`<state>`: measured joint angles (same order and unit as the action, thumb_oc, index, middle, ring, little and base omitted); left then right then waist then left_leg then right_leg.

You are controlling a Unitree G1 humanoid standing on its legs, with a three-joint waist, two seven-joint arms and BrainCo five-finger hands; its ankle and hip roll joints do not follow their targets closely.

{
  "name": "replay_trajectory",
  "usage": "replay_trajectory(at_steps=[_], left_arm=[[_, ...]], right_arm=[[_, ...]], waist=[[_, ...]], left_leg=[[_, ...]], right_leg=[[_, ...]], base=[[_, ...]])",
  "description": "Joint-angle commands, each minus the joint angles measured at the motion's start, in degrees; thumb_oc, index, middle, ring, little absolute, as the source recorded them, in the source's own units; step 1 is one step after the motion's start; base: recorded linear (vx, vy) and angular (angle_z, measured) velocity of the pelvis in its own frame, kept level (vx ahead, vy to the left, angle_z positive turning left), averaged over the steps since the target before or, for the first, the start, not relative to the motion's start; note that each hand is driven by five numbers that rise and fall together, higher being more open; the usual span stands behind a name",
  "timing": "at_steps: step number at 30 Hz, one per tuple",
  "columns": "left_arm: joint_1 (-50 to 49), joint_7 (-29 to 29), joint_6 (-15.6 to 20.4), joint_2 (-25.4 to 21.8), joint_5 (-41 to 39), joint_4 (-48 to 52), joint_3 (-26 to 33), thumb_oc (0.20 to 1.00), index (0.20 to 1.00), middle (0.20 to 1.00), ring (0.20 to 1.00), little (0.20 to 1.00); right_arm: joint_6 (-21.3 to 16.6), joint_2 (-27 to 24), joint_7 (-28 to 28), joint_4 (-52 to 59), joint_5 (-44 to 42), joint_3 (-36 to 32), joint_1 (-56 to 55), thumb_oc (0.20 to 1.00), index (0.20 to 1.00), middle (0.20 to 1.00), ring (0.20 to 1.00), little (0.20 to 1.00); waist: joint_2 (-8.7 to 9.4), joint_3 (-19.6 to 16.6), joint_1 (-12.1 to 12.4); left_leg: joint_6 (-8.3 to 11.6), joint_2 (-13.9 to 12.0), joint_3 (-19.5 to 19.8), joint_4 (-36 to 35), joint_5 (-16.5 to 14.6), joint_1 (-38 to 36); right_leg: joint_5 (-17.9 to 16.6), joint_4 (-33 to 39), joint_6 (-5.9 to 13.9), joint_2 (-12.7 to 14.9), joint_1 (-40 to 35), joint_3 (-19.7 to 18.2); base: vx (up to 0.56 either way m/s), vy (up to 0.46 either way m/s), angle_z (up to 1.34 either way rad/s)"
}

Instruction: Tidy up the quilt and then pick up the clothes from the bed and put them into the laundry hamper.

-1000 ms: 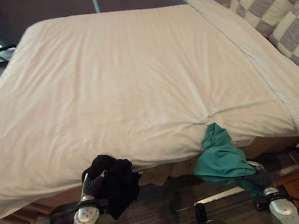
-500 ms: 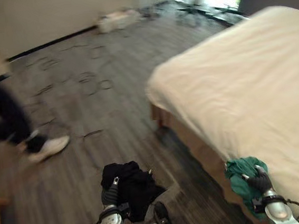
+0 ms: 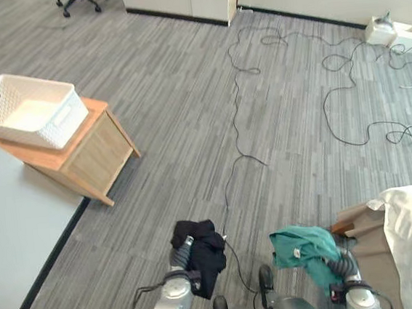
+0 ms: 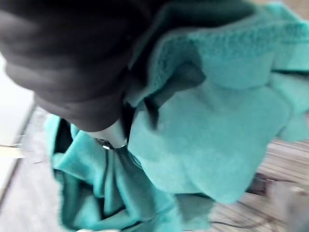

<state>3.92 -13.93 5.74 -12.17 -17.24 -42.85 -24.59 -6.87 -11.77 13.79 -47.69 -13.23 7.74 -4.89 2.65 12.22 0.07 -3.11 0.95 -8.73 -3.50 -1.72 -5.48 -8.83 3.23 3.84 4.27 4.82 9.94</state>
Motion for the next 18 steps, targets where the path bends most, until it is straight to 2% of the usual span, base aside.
replay_trajectory(at_steps=[1,2,4,5,6,7,8,9,11,12,13,16,17,18], left_arm=[[6.94,0.20,3.55,6.93,-0.45,0.37,-2.50,0.200,0.200,0.200,0.200,0.200],[7.56,0.14,4.04,6.02,-2.95,2.18,-1.43,0.200,0.200,0.200,0.200,0.200],[8.00,0.34,4.41,4.93,-3.07,4.23,-1.08,0.200,0.200,0.200,0.200,0.200],[8.03,0.34,4.40,4.91,-3.08,4.24,-1.07,0.200,0.200,0.200,0.200,0.200],[7.34,-0.26,4.72,4.08,-2.44,6.70,-1.04,0.200,0.200,0.200,0.200,0.200],[6.68,-0.30,5.06,3.60,-2.08,8.45,-1.02,0.200,0.200,0.200,0.200,0.200],[5.34,-0.31,4.87,2.89,-0.66,10.12,-0.76,0.200,0.200,0.200,0.200,0.200],[4.86,-0.38,4.68,2.95,0.83,10.07,-0.51,0.200,0.200,0.200,0.200,0.200],[4.14,-0.40,4.65,3.17,1.86,9.54,0.19,0.200,0.200,0.200,0.200,0.200],[4.13,-0.40,4.66,3.16,1.87,9.53,0.20,0.200,0.200,0.200,0.200,0.200],[3.55,-0.64,4.76,2.88,1.82,9.36,1.28,0.200,0.200,0.200,0.200,0.200],[3.02,-0.61,4.72,2.72,1.78,9.59,1.68,0.200,0.200,0.200,0.200,0.200],[0.86,-0.66,4.41,1.87,1.91,9.58,2.70,0.200,0.200,0.200,0.200,0.200],[0.87,-0.46,4.24,1.79,2.02,9.74,2.32,0.200,0.200,0.200,0.200,0.200]], right_arm=[[-2.04,-4.47,0.68,0.17,-3.38,0.30,1.25,0.200,0.200,0.200,0.200,0.200],[-2.23,-5.34,0.24,2.62,-3.26,1.25,2.52,0.200,0.200,0.200,0.200,0.200],[-2.27,-6.93,0.37,6.26,-1.90,1.74,3.44,0.200,0.200,0.200,0.200,0.200],[-2.25,-6.92,0.37,6.27,-1.89,1.74,3.47,0.200,0.200,0.200,0.200,0.200],[-1.93,-7.96,0.62,10.98,0.17,3.00,4.04,0.200,0.200,0.200,0.200,0.200],[-2.05,-8.55,0.53,13.29,1.23,3.27,3.92,0.200,0.200,0.200,0.200,0.200],[-2.10,-9.24,0.82,15.46,3.01,2.97,3.94,0.200,0.200,0.200,0.200,0.200],[-2.30,-9.47,0.99,16.23,4.12,3.15,4.29,0.200,0.200,0.200,0.200,0.200],[-2.27,-9.75,1.19,17.57,5.78,3.36,5.00,0.200,0.200,0.200,0.200,0.200],[-2.26,-9.74,1.20,17.58,5.80,3.38,4.99,0.200,0.200,0.200,0.200,0.200],[-2.21,-10.06,1.26,19.09,7.56,3.74,6.03,0.200,0.200,0.200,0.200,0.200],[-1.90,-9.67,0.92,19.99,8.00,4.00,6.13,0.200,0.200,0.200,0.200,0.200],[-2.27,-7.84,0.01,21.51,9.40,4.52,4.61,0.200,0.200,0.200,0.200,0.200],[-2.20,-7.62,-0.40,21.98,10.25,4.42,3.99,0.200,0.200,0.200,0.200,0.200]], waist=[[-3.61,-0.25,-0.93],[-2.78,0.94,-0.40],[-2.53,3.28,1.32],[-2.49,3.10,1.26],[-2.05,4.00,2.80],[-1.96,4.20,3.65],[-2.45,3.26,4.88],[-3.43,2.64,5.39],[-4.21,1.75,6.27],[-4.04,1.76,6.31],[-3.77,0.82,6.82],[-3.75,0.71,7.22],[-1.66,-1.60,9.89],[-0.46,-1.42,10.08]], left_leg=[[6.98,-4.39,-0.10,-1.50,0.12,0.49],[7.34,-5.69,-0.60,8.17,0.06,2.57],[6.97,-7.15,1.55,21.64,3.69,9.59],[6.98,-7.12,1.62,21.62,3.83,9.86],[5.64,-2.78,3.84,26.60,2.46,16.27],[5.17,-1.29,3.72,25.52,1.16,18.32],[4.61,-0.47,0.82,17.55,1.55,19.50],[5.31,-0.66,-2.32,11.94,4.58,20.02],[5.52,-0.56,-6.84,4.37,5.98,21.00],[5.47,-0.33,-6.98,3.97,6.09,20.71],[5.28,-0.01,-10.97,-0.78,5.18,22.03],[4.72,-0.36,-12.80,-0.23,6.08,22.14],[1.22,1.93,-10.82,-0.39,8.89,18.89],[0.07,3.31,-10.00,-0.23,8.02,17.27]], right_leg=[[11.18,0.58,3.02,-1.87,-7.25,-0.33],[11.44,1.31,2.04,-2.31,-8.78,-1.92],[11.99,1.52,0.11,-2.53,-11.05,-2.67],[11.91,1.52,0.08,-2.51,-10.81,-2.61],[13.32,1.77,-0.55,-2.68,-12.41,-3.81],[14.34,1.77,-0.42,-2.99,-13.46,-4.79],[16.42,1.77,0.02,-3.40,-14.92,-5.24],[17.71,1.77,0.29,-4.21,-16.34,-5.00],[19.18,1.77,0.51,-4.98,-18.35,-4.53],[19.30,1.77,0.60,-4.76,-18.45,-4.57],[21.15,1.53,1.60,-4.69,-21.55,-3.79],[21.51,0.60,1.67,-4.75,-22.53,-3.73],[16.16,-8.55,4.97,-3.42,-23.26,-3.70],[10.09,-16.16,9.16,-2.33,-21.24,-3.83]], base=[[0.19,-0.295,-0.70],[0.13,-0.268,-0.55],[0.10,-0.250,-0.65],[0.17,-0.176,-0.74],[0.27,-0.129,-0.52],[0.58,-0.152,-0.50],[0.64,-0.049,-0.96],[0.68,-0.018,-1.05],[0.45,0.013,-0.31],[0.66,0.029,-0.09],[0.45,0.012,-0.29],[0.63,0.019,-0.14],[1.01,0.014,-0.17],[1.04,0.035,-0.21]])
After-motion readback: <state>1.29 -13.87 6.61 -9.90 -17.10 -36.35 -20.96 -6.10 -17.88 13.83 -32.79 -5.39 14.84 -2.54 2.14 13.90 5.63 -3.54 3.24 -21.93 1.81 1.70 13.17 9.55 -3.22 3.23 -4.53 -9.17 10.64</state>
